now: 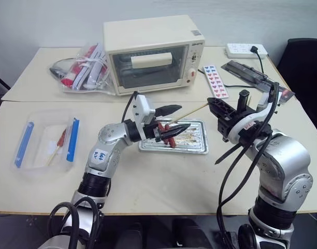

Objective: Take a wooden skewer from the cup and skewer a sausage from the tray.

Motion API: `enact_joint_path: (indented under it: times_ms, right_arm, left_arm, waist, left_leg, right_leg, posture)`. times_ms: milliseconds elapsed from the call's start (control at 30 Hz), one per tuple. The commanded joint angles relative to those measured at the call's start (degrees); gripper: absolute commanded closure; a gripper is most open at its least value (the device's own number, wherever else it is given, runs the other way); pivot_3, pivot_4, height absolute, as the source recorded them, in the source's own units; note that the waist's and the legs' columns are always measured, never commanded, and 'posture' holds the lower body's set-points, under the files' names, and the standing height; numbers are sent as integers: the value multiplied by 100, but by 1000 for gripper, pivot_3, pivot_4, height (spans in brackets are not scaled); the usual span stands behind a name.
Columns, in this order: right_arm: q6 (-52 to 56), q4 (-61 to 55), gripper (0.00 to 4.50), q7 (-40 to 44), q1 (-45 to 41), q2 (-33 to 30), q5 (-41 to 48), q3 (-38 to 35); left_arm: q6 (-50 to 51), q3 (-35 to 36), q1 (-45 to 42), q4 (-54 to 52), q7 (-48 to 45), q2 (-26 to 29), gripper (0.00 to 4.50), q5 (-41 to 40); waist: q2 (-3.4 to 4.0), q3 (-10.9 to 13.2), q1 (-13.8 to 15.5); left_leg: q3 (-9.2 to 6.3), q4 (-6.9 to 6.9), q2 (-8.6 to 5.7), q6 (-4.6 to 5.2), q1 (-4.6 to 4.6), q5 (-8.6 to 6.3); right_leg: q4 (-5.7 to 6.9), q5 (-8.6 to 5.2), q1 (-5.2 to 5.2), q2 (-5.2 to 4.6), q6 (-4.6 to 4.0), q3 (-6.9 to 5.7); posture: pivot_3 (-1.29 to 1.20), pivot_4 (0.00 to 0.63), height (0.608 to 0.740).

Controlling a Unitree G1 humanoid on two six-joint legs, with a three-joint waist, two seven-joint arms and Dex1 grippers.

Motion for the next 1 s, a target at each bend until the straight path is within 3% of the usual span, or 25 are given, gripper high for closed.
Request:
enact_joint_path:
  times_ms: [33,67,567,700,833,1000]
  right_arm:
    - [-133,-275,4500,70,25,-110,97,88]
    - [-156,-285,4500,79,45,-119,97,108]
    - [-376,-310,4500,153,86,-168,97,209]
    - [-425,-323,4500,162,76,-160,97,213]
    - [-444,-338,4500,167,84,-152,97,214]
    - [-478,-357,4500,202,89,-153,97,216]
  left_arm:
    - [164,49,110,-524,52,38,2533,-173]
    - [219,17,156,-615,50,60,2717,-170]
    - [316,74,269,-702,462,-170,2717,-150]
    - [283,87,197,-607,502,-219,3346,-133]
    - [255,119,63,-483,549,-273,4367,-119]
    - [226,140,13,-433,571,-291,4483,-112]
  waist:
    - [0,0,3]
    - [0,0,4]
    - [0,0,14]
    - [0,0,14]
    - [0,0,14]
    - [0,0,14]
  left_leg:
    - [0,-1,0,0,0,0]
    - [0,-1,0,0,0,0]
    - [0,1,-1,1,0,0]
    - [0,1,0,0,0,0]
    - [0,1,0,0,0,0]
    - [1,-1,-1,1,0,0]
  right_leg:
    - [0,0,0,0,0,0]
    - [-1,0,0,0,0,0]
    - [-3,0,1,-1,0,1]
    - [-3,0,1,-1,0,1]
    - [-3,0,1,-1,0,1]
    - [-4,0,1,-1,0,1]
  posture:
    - [0,150,740]
    - [0,150,740]
    - [0,150,740]
    - [0,150,740]
    - [0,150,740]
    - [0,150,740]
